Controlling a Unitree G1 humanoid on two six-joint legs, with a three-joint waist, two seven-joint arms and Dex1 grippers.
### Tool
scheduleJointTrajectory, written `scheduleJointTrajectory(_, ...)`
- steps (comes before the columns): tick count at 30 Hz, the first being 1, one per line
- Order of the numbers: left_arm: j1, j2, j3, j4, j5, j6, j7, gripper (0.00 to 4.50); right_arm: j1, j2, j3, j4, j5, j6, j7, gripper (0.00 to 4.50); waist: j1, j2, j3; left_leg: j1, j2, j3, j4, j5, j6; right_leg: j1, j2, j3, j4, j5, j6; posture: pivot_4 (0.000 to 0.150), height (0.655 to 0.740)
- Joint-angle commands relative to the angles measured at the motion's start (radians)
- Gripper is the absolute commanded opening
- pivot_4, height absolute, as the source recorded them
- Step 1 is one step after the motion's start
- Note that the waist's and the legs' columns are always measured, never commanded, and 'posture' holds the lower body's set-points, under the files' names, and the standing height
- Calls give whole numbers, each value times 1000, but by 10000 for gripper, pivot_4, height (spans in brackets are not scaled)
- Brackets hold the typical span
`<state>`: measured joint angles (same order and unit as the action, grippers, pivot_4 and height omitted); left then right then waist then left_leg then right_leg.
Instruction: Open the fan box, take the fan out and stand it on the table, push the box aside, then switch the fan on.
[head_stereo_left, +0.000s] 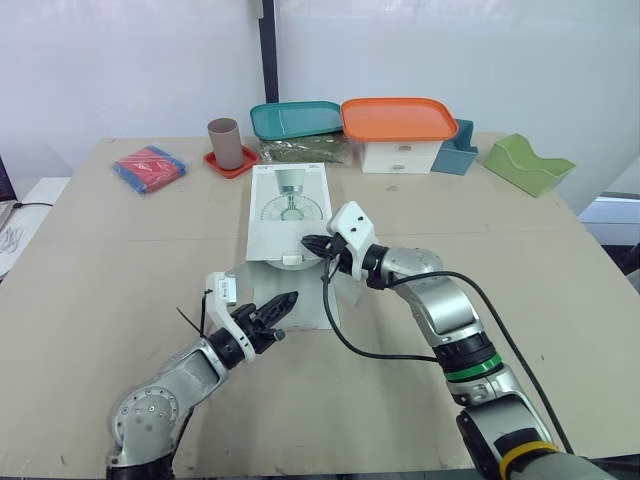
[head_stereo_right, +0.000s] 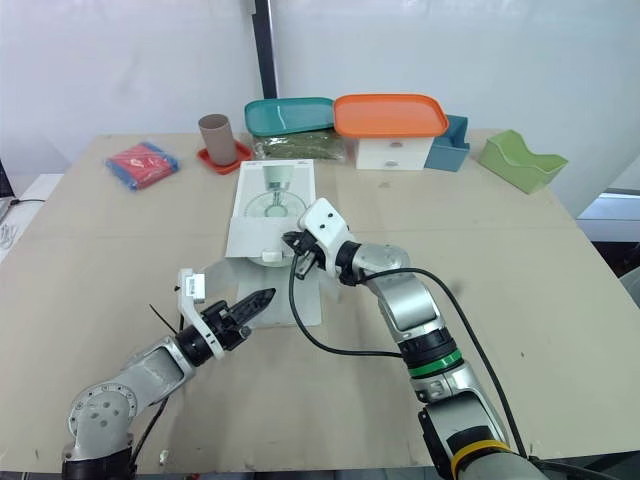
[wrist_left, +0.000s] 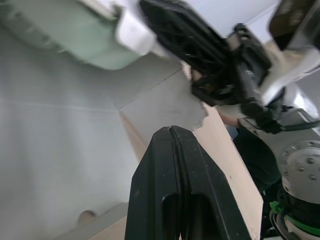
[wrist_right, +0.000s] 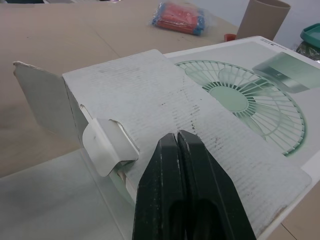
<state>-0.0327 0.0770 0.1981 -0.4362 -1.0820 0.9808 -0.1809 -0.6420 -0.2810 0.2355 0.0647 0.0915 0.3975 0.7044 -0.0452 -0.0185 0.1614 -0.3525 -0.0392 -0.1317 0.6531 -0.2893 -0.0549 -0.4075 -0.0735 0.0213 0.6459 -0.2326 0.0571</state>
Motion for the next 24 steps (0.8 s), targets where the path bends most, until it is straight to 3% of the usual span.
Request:
scheduleJointTrajectory(1,-17,-1,7,33,-79,22,30,7733,10,1,12,-7,-1,12,8,0,0,0,0,0,0,0,0,0,0,0,0,0,0,0,0,1500,7400)
scheduleJointTrajectory(2,-24,-5,6,52,-104,32,42,12083,10,-1,13,-9,-1,13,9,0,0,0,0,0,0,0,0,0,0,0,0,0,0,0,0,1500,7400)
scheduleJointTrajectory(3,-31,-7,4,69,-123,42,49,13325,10,-3,14,-10,-2,13,11,0,1,0,0,0,0,0,0,0,0,0,0,0,0,0,0,1500,7400)
scheduleJointTrajectory(4,-38,-11,7,89,-144,48,58,18421,10,-5,13,-10,-1,14,12,0,1,0,0,0,0,0,0,0,0,0,0,0,0,0,0,1500,7400)
scheduleJointTrajectory(6,-53,-23,19,124,-178,49,86,22147,9,-8,14,-10,-3,14,14,0,1,0,0,0,0,0,0,0,0,0,0,0,0,0,0,1500,7400)
scheduleJointTrajectory(9,-85,-39,38,177,-192,25,144,34603,8,-12,14,-12,-5,16,17,0,1,0,0,0,0,0,0,0,-1,0,0,0,0,0,0,1500,7400)
scheduleJointTrajectory(12,-123,-63,62,221,-198,-20,209,44354,8,-15,12,-16,-4,20,18,0,1,0,0,0,0,0,0,1,-1,0,0,0,0,0,0,1500,7400)
scheduleJointTrajectory(20,-165,-107,75,295,-234,-53,290,44784,15,-16,13,-25,-5,21,15,0,2,0,-1,0,0,0,0,2,-5,0,0,0,-1,0,0,1500,7400)
scheduleJointTrajectory(24,-166,-97,61,281,-194,-79,286,44784,17,-15,13,-29,-4,22,14,0,2,0,-1,0,0,0,0,2,-4,0,0,0,-1,0,0,1500,7400)
